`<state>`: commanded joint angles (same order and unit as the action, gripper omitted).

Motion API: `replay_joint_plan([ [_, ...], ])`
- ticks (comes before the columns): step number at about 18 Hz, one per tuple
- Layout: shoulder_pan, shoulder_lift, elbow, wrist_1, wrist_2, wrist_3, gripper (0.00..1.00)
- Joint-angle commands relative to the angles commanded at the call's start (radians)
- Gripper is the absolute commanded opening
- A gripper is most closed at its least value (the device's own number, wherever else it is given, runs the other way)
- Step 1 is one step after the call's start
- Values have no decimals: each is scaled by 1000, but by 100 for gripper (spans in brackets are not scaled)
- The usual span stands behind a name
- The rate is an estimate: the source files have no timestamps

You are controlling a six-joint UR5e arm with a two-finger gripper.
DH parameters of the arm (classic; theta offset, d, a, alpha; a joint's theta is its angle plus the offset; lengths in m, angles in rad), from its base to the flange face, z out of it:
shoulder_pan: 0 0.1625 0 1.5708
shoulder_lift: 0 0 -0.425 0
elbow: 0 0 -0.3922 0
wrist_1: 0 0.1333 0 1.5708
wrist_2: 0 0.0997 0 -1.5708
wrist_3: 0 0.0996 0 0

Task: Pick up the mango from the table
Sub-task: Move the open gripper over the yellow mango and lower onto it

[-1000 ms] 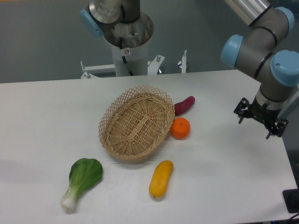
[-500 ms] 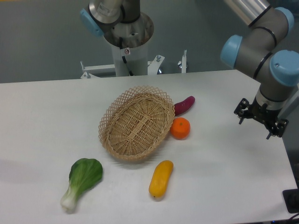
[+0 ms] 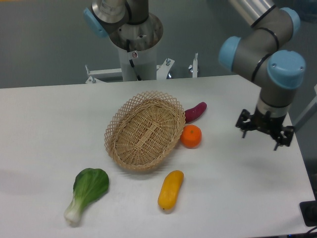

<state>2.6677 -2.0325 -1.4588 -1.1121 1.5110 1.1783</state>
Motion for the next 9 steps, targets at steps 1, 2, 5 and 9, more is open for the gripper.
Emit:
replay_joint_plan([
  [1, -15, -5, 0, -2, -8, -20, 100],
  [2, -25, -9, -6, -2, -24, -40, 100],
  [5, -31, -11, -37, 6, -110, -49, 100],
  [9, -34, -15, -41, 8, -120, -51, 100],
])
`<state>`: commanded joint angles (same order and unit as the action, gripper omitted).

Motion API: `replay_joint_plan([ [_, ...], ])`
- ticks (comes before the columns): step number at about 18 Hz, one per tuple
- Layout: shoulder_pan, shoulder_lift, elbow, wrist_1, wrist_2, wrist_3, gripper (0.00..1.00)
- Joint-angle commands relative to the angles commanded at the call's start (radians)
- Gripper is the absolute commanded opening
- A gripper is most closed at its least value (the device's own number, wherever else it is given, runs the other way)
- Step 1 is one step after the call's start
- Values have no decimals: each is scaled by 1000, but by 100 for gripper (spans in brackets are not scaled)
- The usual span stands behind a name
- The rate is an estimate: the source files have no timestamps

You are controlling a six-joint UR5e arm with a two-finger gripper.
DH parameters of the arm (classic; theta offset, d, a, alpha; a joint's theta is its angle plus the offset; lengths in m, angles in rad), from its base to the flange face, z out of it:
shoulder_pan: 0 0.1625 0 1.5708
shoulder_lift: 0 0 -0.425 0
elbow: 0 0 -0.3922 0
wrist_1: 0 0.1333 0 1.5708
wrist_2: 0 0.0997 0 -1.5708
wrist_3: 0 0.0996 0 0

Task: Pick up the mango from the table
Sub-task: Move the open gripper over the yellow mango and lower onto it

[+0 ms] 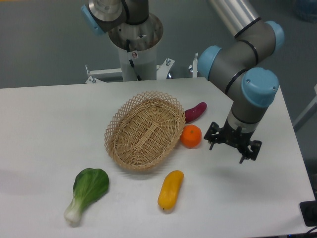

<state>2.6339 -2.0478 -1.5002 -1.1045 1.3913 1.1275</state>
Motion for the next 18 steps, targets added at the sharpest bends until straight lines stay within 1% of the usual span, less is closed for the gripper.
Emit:
replay_joint_plan([
  [2, -24, -12, 3, 0, 0, -5, 100],
  [5, -37, -15, 1, 5, 0, -23, 100],
  [8, -64, -26, 2, 8, 2, -44, 100],
  [10, -83, -41, 11, 24, 0, -90, 100],
  [14, -126, -74, 17, 41, -6, -116, 100],
  [16, -140, -84, 29, 41, -6, -149, 100],
  [18, -167, -107, 49, 41, -2, -184, 100],
])
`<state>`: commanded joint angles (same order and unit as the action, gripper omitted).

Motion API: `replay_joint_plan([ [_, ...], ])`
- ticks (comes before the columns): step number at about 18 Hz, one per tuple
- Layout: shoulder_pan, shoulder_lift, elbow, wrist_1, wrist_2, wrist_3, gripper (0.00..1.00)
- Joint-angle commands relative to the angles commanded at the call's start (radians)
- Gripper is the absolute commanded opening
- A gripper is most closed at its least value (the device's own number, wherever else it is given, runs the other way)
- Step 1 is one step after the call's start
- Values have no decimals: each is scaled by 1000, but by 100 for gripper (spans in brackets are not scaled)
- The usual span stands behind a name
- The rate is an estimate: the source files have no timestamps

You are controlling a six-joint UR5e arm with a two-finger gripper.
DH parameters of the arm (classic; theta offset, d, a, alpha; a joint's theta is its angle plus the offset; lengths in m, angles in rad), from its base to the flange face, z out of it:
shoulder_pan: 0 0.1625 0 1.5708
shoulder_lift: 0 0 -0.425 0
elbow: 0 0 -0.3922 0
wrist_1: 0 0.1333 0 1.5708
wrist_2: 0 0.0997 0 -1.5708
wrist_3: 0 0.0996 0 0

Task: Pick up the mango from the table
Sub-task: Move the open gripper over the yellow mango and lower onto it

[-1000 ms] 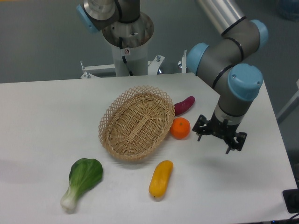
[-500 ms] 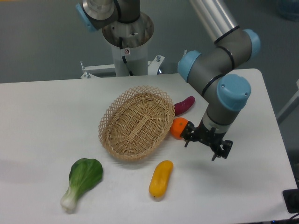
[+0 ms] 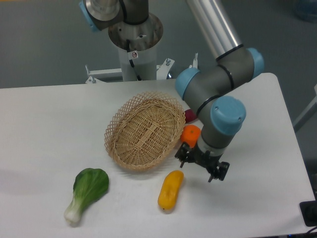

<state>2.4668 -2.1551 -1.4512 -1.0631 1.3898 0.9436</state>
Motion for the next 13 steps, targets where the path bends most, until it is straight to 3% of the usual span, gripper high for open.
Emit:
replay_joint_plan([
  [13, -72, -69, 45, 0, 8, -124, 100],
])
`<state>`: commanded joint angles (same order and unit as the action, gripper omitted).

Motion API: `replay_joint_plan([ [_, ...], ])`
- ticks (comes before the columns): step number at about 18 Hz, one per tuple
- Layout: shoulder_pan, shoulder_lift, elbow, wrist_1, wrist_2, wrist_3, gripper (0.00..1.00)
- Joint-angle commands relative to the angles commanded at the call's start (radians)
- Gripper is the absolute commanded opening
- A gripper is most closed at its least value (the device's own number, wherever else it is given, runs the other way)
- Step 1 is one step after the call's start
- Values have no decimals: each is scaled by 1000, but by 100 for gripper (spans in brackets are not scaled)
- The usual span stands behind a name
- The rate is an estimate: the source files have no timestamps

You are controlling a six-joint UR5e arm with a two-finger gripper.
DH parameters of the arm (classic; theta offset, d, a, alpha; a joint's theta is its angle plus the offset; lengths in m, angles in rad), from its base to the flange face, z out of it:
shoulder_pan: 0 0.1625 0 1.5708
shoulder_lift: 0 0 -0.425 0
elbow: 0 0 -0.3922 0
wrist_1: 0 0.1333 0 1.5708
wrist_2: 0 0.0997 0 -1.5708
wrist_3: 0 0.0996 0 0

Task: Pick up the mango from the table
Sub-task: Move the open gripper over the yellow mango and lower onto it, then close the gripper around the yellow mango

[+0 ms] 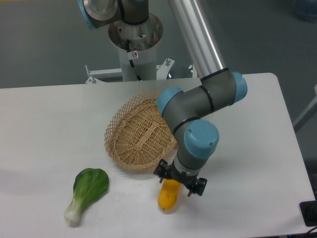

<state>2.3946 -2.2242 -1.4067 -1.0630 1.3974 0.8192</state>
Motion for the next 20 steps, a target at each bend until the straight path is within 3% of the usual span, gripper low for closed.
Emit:
replay_joint_plan([
  [14, -55, -45, 15, -2, 92, -46, 100],
  [18, -55, -45, 15, -2, 101, -46, 69],
  [20, -55, -43, 15, -2, 107, -46, 59],
])
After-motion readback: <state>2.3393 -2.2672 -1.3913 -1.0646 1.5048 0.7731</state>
